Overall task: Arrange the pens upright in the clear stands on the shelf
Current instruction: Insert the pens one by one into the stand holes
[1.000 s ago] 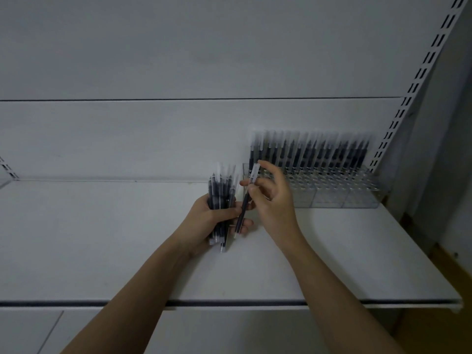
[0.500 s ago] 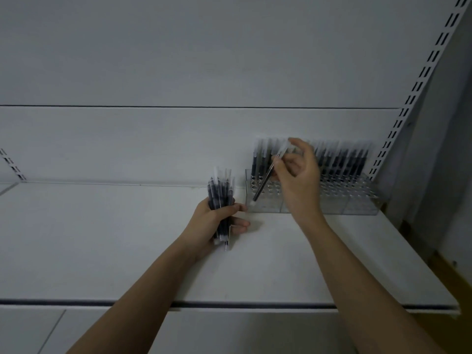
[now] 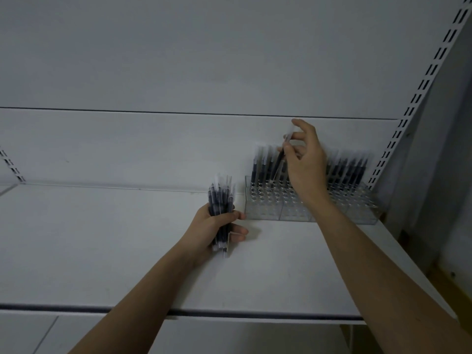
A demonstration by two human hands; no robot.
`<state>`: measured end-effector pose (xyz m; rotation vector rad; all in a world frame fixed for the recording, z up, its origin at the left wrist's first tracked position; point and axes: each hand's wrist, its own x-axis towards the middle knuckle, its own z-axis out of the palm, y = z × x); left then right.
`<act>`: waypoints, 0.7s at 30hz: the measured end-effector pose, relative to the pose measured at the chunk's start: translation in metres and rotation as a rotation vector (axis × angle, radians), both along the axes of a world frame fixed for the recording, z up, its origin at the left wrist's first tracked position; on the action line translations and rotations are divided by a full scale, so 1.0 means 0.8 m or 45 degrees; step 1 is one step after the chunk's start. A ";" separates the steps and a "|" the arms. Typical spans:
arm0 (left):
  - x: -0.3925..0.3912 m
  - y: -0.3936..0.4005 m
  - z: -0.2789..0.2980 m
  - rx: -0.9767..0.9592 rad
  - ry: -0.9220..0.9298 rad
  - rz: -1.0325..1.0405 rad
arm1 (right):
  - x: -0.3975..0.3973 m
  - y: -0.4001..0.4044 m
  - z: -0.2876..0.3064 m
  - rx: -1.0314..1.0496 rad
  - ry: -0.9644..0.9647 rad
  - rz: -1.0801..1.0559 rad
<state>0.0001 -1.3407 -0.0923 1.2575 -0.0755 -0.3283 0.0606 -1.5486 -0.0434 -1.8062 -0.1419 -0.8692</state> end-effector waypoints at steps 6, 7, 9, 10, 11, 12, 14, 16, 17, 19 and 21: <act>0.000 0.000 0.002 -0.001 -0.004 -0.013 | 0.008 0.003 -0.002 -0.119 0.003 0.022; -0.001 0.000 0.003 0.000 -0.006 -0.017 | 0.009 0.004 -0.003 -0.132 -0.003 0.025; -0.001 0.000 0.005 0.002 -0.004 -0.021 | 0.010 0.004 -0.006 -0.160 0.005 0.022; -0.001 0.000 0.005 0.004 -0.002 -0.022 | 0.009 0.005 -0.008 -0.180 0.021 0.016; -0.001 0.000 0.005 0.006 -0.001 -0.025 | 0.007 0.006 -0.011 -0.201 0.041 0.015; 0.000 0.001 0.004 0.008 -0.003 -0.027 | 0.006 0.006 -0.016 -0.224 0.060 0.019; 0.001 0.002 0.002 0.003 -0.005 -0.032 | 0.003 0.007 -0.026 -0.294 0.096 0.025; 0.002 0.002 0.001 0.004 -0.004 -0.039 | 0.000 0.007 -0.032 -0.344 0.125 0.038; 0.002 0.002 0.000 0.008 -0.003 -0.042 | -0.003 0.006 -0.033 -0.342 0.131 0.044; 0.002 0.003 -0.001 0.011 0.005 -0.048 | -0.006 0.005 -0.031 -0.304 0.145 0.048; 0.001 0.003 -0.002 0.011 0.016 -0.049 | -0.006 0.002 -0.025 -0.276 0.178 0.052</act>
